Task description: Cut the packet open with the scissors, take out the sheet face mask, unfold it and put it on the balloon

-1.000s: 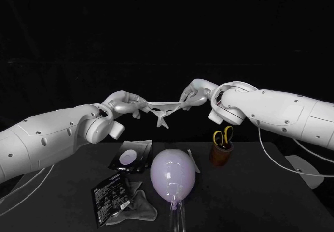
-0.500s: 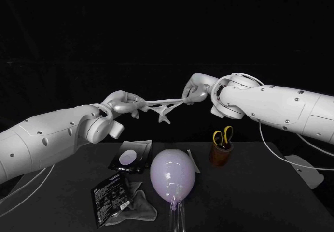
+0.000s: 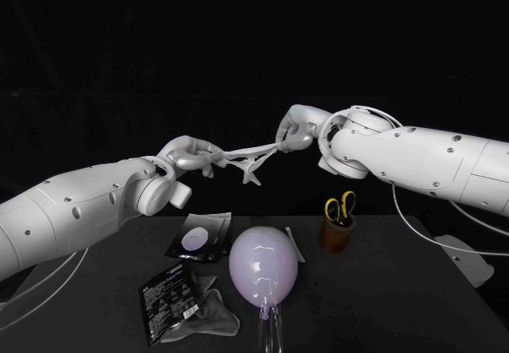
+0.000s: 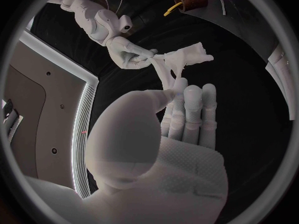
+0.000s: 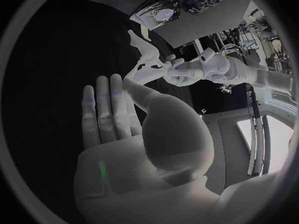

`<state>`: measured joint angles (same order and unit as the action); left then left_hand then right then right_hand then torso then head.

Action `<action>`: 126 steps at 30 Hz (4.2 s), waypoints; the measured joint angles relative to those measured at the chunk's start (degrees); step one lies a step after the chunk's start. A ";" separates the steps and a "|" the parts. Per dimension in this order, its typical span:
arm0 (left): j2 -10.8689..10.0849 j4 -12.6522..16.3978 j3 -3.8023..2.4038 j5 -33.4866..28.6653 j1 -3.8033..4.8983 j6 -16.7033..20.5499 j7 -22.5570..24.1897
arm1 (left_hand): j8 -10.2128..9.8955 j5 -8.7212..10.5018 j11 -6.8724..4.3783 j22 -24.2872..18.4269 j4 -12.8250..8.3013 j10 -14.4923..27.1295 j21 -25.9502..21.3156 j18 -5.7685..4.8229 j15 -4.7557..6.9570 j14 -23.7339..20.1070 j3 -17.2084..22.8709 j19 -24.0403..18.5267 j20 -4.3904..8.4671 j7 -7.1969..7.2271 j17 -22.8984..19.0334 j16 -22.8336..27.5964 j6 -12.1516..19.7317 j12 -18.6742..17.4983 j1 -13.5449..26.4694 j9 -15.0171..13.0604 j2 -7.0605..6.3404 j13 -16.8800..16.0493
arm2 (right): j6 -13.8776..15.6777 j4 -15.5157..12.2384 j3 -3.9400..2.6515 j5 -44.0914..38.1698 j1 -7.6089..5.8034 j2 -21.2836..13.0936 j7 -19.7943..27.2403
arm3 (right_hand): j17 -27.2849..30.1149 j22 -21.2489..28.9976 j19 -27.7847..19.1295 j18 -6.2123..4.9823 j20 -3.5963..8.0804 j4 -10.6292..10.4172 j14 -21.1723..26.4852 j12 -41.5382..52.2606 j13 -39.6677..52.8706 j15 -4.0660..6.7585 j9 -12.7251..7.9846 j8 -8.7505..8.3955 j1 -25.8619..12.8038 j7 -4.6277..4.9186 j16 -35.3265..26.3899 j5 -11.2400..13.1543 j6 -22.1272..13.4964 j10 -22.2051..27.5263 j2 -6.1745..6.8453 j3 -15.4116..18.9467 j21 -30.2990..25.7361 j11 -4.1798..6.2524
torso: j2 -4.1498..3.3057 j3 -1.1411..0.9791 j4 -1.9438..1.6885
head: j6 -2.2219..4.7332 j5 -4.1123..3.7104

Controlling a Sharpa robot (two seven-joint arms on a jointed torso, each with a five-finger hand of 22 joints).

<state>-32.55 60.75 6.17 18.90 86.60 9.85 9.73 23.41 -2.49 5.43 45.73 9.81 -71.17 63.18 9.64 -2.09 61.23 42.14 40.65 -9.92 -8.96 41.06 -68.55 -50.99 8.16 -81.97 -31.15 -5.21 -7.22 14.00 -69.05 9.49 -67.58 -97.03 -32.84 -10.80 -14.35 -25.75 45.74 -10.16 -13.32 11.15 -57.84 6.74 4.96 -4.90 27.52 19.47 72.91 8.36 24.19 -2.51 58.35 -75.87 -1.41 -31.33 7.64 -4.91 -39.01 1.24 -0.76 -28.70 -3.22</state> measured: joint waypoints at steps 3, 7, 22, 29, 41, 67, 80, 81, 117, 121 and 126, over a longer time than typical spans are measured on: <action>0.56 -0.82 -0.01 0.07 0.00 0.19 0.26 | 0.00 0.08 0.00 0.07 0.00 0.00 0.00 0.00 0.00 0.00 0.00 0.00 0.00 0.04 -0.23 0.00 0.05 0.00 0.00 0.00 0.00 0.00 | 1.95 -0.54 -0.11 -0.87 -0.25 0.05 0.21 | -0.07 -0.06 0.14 -0.01 0.14 0.15 0.00 -0.01 0.08 0.00 0.00 0.26 -0.16 0.00 0.14 0.00 -0.01 -0.21 0.16 -0.15 0.23 0.19 | 0.01 0.00 0.00 | -0.01 0.00; 1.00 -1.74 -0.17 0.43 0.00 0.58 0.64 | -0.03 -0.08 0.00 0.08 0.00 0.00 0.00 -0.02 -0.01 -0.01 0.00 0.00 0.00 0.05 -0.45 0.00 0.05 0.00 0.01 0.00 -0.01 0.01 | 5.29 -1.25 -0.36 -2.16 -0.81 -0.05 0.71 | -0.15 -0.14 0.20 -0.01 0.20 0.16 -0.21 -0.01 0.09 0.21 0.00 0.28 -0.23 -0.19 0.14 0.00 0.17 -0.23 0.23 -0.15 0.23 0.20 | 0.04 0.00 -0.02 | -0.01 -0.15; -0.31 1.97 -0.78 3.44 0.86 1.28 3.21 | -0.66 -0.13 0.00 0.43 -0.49 0.00 0.84 0.34 0.18 -0.13 -0.02 0.30 0.30 -0.09 -1.16 -0.61 -0.08 -0.21 -0.69 -0.57 -0.06 -0.30 | 8.09 -3.68 0.97 -3.24 0.24 -0.70 2.28 | -0.42 -0.53 0.72 0.01 0.31 0.15 -0.72 -0.23 0.22 0.31 0.46 0.24 -0.02 -0.31 0.34 0.00 0.09 -0.41 0.60 -0.15 0.66 0.19 | -0.07 0.25 -0.03 | 0.43 -0.18; -1.82 4.58 -0.30 4.56 0.73 0.83 3.55 | -0.72 -0.13 -0.02 0.51 -0.81 -0.03 1.11 0.33 0.41 0.58 -0.32 0.61 0.63 -0.17 -1.79 -0.72 -0.24 -0.20 -0.98 -0.57 -0.35 -0.45 | 6.49 -4.70 1.85 -1.43 1.98 -1.94 3.34 | -0.48 -0.83 1.54 0.04 0.70 0.15 -1.12 -0.47 0.22 0.32 0.50 0.12 -0.09 -0.40 0.34 0.01 0.42 -0.60 0.68 -0.15 1.02 0.27 | -0.09 0.35 -0.13 | 0.20 -0.23; -2.68 6.86 -0.77 5.19 0.29 -1.43 3.51 | -1.35 -0.13 -0.30 0.27 -0.52 -0.31 0.86 0.21 0.22 -1.34 -0.25 -0.12 1.04 -0.06 -4.39 0.56 -0.75 -0.49 -0.98 -0.57 -0.36 -0.67 | 5.63 -5.28 1.74 4.80 4.30 -2.07 6.74 | -0.52 -1.08 1.75 0.09 0.92 -0.09 -1.32 -0.89 0.22 0.52 0.50 0.24 -0.24 -0.32 0.11 0.11 0.53 -0.66 0.83 -0.39 1.33 0.21 | -0.18 0.31 -0.23 | 0.11 -0.05; -2.62 5.50 -0.83 -2.04 -0.12 -1.69 6.99 | 0.98 -0.69 7.66 -25.02 -0.34 28.01 -40.57 -5.38 -11.15 -46.84 -0.61 -24.07 -6.89 -3.88 -20.42 26.54 1.50 0.34 -1.00 -3.20 0.68 -1.20 | 12.96 -0.68 0.10 28.84 2.53 -2.42 19.01 | -0.50 -1.45 1.74 0.53 0.92 -0.08 -1.32 -1.71 0.20 0.52 1.08 -0.20 0.09 -0.09 -1.12 -0.02 0.24 -0.76 0.49 -1.17 1.32 0.01 | -0.11 0.28 -0.29 | 0.49 -0.10; -1.59 5.93 -0.78 -16.40 -0.29 -5.44 11.07 | 13.01 -0.16 7.27 -35.85 2.48 23.61 -50.96 -5.60 -9.74 -28.38 2.98 -12.43 -6.79 -1.68 -32.67 46.24 13.92 0.16 -0.74 -11.08 4.10 3.53 | 12.97 2.35 0.06 30.42 2.29 -0.01 19.45 | -0.49 -1.54 1.73 0.90 0.90 -0.09 -1.32 -1.71 0.17 0.51 2.16 -0.38 0.24 -0.06 -1.12 0.01 0.05 -0.80 0.35 -1.16 1.32 -0.06 | -0.16 0.32 -0.32 | 0.88 0.14; -1.47 5.99 -0.79 -17.52 -0.30 -5.71 11.32 | 14.27 -0.16 7.44 -36.23 2.63 23.44 -51.33 -5.15 -9.69 -27.48 3.50 -11.94 -6.81 -1.48 -32.83 46.52 15.16 0.15 -0.68 -11.11 4.50 3.53 | 12.97 2.47 0.06 30.45 2.29 0.13 19.45 | -0.49 -1.54 1.61 0.90 0.79 -0.09 -1.31 -1.71 0.17 0.51 2.16 -0.26 0.24 -0.06 -1.12 0.07 0.04 -0.72 0.35 -1.16 1.32 -0.15 | -0.16 0.32 -0.32 | 0.90 0.16; -0.41 5.75 -0.89 -30.86 -0.40 -8.13 12.14 | 48.46 -0.58 7.98 -41.11 5.45 33.61 -50.15 0.61 -7.31 -7.54 23.48 19.66 -4.40 1.47 -31.95 49.43 42.00 11.32 17.08 -24.84 7.68 1.18 | 13.53 5.19 0.07 31.01 2.19 1.73 19.64 | -0.45 -1.61 1.51 0.39 0.69 -0.09 -1.31 -1.93 0.16 0.51 3.33 -0.46 0.22 0.23 -1.12 -0.05 -0.22 -0.71 0.36 -1.14 1.32 -0.37 | -0.11 0.30 -0.31 | 1.16 0.31; -0.39 5.42 -0.89 -30.45 -0.40 -7.98 11.29 | 48.46 -0.58 7.98 -41.24 5.28 33.61 -50.15 0.60 -7.09 -7.01 23.31 20.51 -4.11 1.47 -31.59 49.31 42.00 12.00 17.08 -24.00 7.68 1.05 | 13.65 5.48 0.07 31.01 1.82 2.05 19.70 | -0.44 -1.61 1.52 0.39 0.70 -0.09 -1.31 -1.93 0.16 0.51 3.33 -0.26 0.22 0.25 -1.12 -0.04 -0.23 -0.78 0.36 -1.14 1.32 -0.45 | -0.10 0.30 -0.29 | 1.14 0.24; -0.36 5.15 -0.88 -29.60 -0.40 -7.76 10.08 | 48.46 -0.58 7.58 -41.14 4.82 34.01 -49.02 0.59 -6.57 -4.67 22.79 23.30 -3.40 1.47 -30.63 48.03 42.00 12.98 17.08 -22.63 7.68 0.97 | 13.57 5.68 0.05 30.49 1.43 2.53 19.71 | -0.44 -1.61 1.52 0.41 0.69 -0.09 -1.31 -1.93 0.15 0.51 3.33 -0.26 0.22 0.31 -1.29 -0.03 -0.30 -0.78 0.36 -1.14 1.32 -0.45 | -0.10 0.30 -0.29 | 1.15 0.20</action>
<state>-32.90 65.90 5.29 -10.70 86.20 2.09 19.80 71.87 -3.07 13.01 4.59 14.62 -37.16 14.16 10.23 -8.66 56.56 64.92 63.95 -13.33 -7.48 10.44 -20.52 -8.99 21.13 -64.90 -53.79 2.47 -6.25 27.57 -63.38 9.54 -37.10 -95.60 -30.31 8.91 -14.79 -27.36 47.25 -9.75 -12.63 11.06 -59.16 4.81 5.11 -4.39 30.84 19.21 73.13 8.68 22.90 -2.54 58.05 -76.64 -1.04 -32.47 8.96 -5.36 -39.11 1.54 -1.04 -27.55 -3.03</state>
